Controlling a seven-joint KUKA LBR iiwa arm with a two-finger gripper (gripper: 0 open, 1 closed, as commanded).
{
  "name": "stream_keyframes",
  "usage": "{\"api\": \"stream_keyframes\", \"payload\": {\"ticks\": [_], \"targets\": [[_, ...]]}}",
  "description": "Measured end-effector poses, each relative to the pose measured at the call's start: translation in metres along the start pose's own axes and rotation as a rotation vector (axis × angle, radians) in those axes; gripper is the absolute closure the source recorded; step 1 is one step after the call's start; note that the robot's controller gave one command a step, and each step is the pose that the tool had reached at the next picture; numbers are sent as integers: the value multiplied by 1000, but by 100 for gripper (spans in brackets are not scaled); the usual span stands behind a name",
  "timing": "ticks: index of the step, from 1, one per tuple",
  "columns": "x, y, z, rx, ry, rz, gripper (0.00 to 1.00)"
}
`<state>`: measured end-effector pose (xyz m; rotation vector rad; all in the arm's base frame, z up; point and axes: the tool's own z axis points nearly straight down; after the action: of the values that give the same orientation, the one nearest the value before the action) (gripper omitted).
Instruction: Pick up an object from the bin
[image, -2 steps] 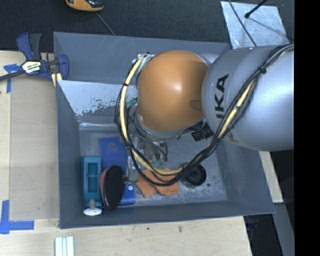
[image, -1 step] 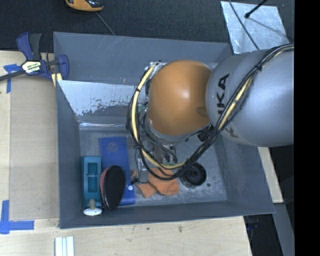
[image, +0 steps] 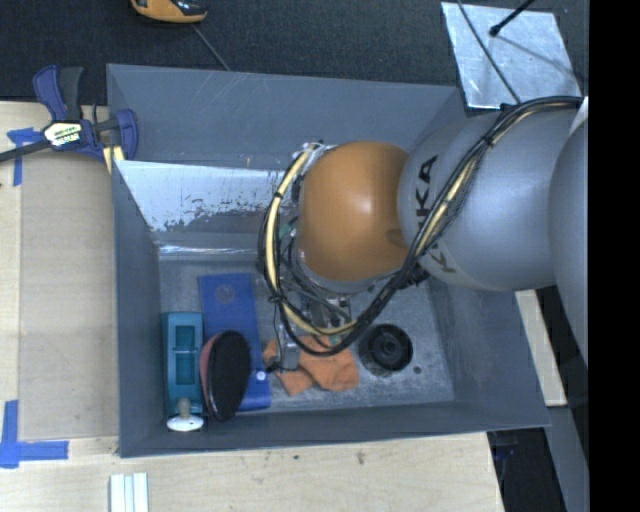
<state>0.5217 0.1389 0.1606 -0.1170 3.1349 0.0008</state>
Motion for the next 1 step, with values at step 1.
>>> {"api": "stream_keyframes", "payload": {"ticks": [1], "targets": [[-20,-15,38,1,4,125,0]]}}
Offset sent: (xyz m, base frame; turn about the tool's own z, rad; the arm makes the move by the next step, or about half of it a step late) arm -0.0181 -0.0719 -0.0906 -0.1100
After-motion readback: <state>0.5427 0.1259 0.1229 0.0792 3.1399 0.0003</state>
